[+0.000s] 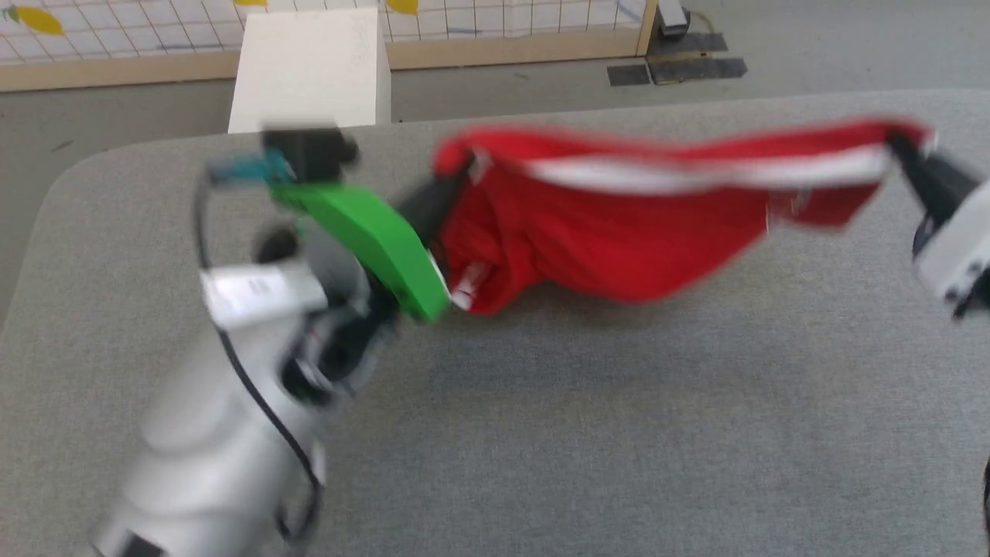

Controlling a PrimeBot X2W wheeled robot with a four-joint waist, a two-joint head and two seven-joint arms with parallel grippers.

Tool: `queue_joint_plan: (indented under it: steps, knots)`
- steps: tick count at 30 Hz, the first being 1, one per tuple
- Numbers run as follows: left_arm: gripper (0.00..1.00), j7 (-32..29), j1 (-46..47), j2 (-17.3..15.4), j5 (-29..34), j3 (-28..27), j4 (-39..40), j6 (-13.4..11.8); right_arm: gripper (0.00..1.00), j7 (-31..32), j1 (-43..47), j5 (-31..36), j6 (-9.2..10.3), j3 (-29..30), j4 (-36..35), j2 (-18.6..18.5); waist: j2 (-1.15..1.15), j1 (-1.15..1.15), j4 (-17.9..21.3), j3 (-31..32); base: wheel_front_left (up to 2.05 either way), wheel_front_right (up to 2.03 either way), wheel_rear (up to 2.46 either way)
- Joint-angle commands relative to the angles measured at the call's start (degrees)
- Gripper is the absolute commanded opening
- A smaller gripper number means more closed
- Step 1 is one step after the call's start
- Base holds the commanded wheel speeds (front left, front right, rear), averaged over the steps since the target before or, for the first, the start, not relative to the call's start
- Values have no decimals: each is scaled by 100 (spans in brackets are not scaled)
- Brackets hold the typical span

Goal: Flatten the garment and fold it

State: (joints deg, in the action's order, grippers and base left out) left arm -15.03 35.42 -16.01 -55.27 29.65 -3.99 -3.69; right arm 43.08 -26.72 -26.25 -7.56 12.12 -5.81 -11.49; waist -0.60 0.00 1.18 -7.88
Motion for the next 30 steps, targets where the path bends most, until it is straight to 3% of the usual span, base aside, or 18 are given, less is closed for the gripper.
queue_joint_plan:
  steps: [1, 7, 13, 15, 16, 19, 25, 30]
  knots:
    - [0, -94, 361, -194, 147, -50, -11, 40, 0, -33, -329, -36, 8, -94, 21, -59, 60, 0, -26, 9, 0, 0, 0]
    - [0, -273, 1682, -646, 578, -304, -462, 70, 0, -162, -1870, 55, 8, -418, 641, -70, 60, 0, -53, -253, 0, 0, 0]
    - [0, -242, 2963, -824, 846, -575, -1327, 19, 0, -578, -3486, 488, 8, -519, 1656, 248, 60, 0, 21, -921, 0, 0, 0]
    - [0, -159, 3377, -897, 1004, -624, -1577, -7, 0, -761, -4027, 725, 8, -548, 1937, 321, 60, 0, 48, -1221, 0, 0, 0]
    - [0, 144, 3950, -917, 1159, -781, -1943, -80, 0, -1132, -4846, 1082, 8, -538, 2398, 395, 60, 0, 73, -1674, 0, 0, 0]
    - [0, 551, 4464, -1026, 1439, -807, -2310, -15, 0, -1524, -5557, 1448, 8, -668, 2802, 448, 60, 0, 108, -2090, 0, 0, 0]
    - [0, 1314, 4983, -1001, 1647, -839, -3030, 211, 0, -2108, -6388, 1764, 8, -679, 3547, 671, 60, 0, 119, -2600, 0, 0, 0]
    - [0, 1686, 4932, -807, 1564, -797, -3588, 504, 0, -2370, -6472, 1689, 8, -862, 4046, 758, 60, 0, 8, -2819, 0, 0, 0]
